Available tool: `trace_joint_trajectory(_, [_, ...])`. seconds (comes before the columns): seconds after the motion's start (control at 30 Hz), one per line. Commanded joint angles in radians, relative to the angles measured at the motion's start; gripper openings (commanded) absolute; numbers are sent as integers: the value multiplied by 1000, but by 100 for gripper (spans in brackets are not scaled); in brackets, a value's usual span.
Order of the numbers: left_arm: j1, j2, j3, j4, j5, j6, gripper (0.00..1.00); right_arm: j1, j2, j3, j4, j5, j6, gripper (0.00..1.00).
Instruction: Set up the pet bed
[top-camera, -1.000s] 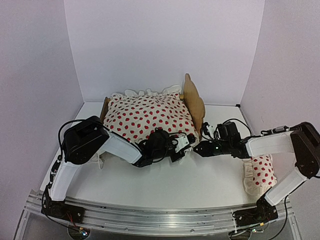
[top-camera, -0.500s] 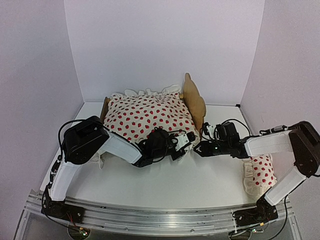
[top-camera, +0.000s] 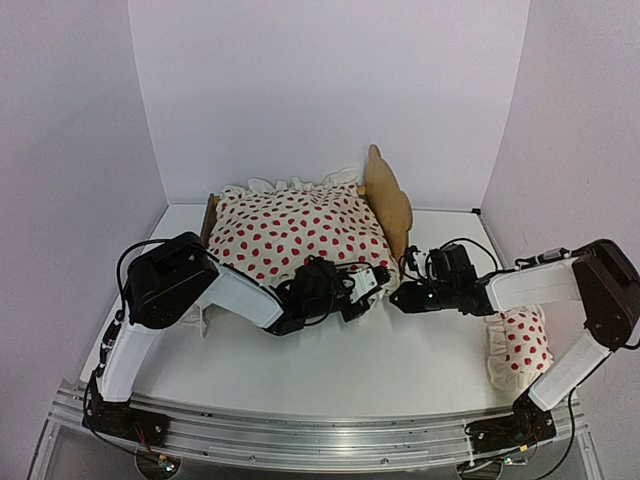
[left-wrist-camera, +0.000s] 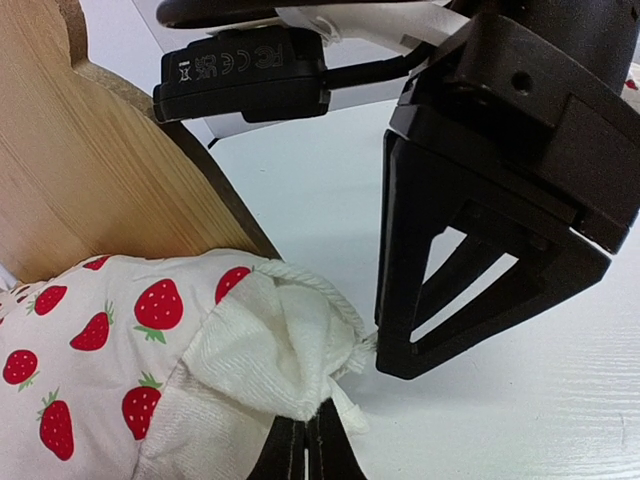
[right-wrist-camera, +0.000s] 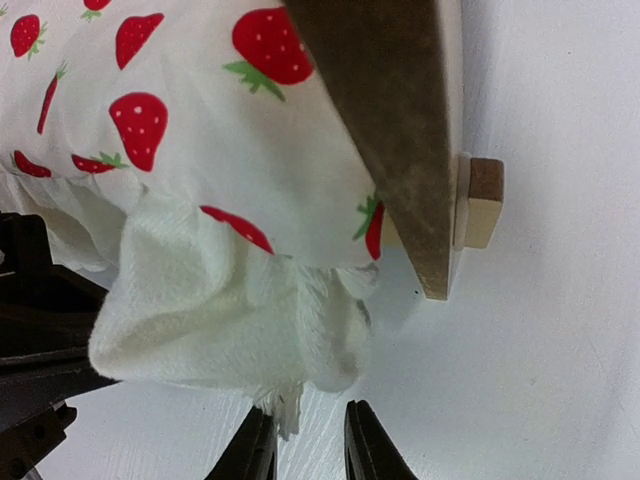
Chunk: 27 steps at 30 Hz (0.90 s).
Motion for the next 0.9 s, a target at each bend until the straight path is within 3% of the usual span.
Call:
trace_joint_trajectory(0.0, [5, -35, 1, 41, 7, -3, 0, -3, -22, 23, -13, 8, 29, 23])
trace_joint_trajectory(0.23, [8, -31, 4, 76, 24, -14, 0, 29, -138, -74, 8, 81, 78, 29])
trace_joint_trajectory(0.37, [8, -23, 13, 88, 33, -16, 0, 69, -185, -170, 129, 132, 8, 33])
trace_joint_trajectory(0.67, [8, -24, 4, 94, 38, -16, 0, 121, -38, -278, 583, 263, -178, 32])
trace_joint_trajectory(0.87, [10, -26, 2, 94, 37, -17, 0, 151, 37, -236, 667, 274, -229, 30])
